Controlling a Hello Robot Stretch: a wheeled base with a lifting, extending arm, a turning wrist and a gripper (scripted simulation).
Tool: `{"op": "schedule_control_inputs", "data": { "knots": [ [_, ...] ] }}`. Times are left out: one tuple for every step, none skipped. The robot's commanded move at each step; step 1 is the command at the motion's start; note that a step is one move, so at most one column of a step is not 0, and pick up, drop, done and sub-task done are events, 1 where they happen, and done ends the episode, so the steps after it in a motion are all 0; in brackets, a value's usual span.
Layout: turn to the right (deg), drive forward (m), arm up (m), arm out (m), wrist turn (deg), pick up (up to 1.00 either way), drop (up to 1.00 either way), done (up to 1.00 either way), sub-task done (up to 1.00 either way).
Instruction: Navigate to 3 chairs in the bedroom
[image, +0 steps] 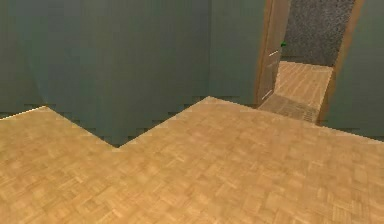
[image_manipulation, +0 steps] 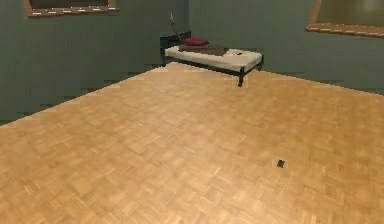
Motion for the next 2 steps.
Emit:
{"op": "schedule_control_inputs", "data": {
  "knots": [
    [0.0,0.35,0.0,0.0,0.0,0.0,0.0,0.0,0.0],
    [-45.0,0.0,0.0,0.0,0.0,0.0,0.0,0.0,0.0]
  ]
}}
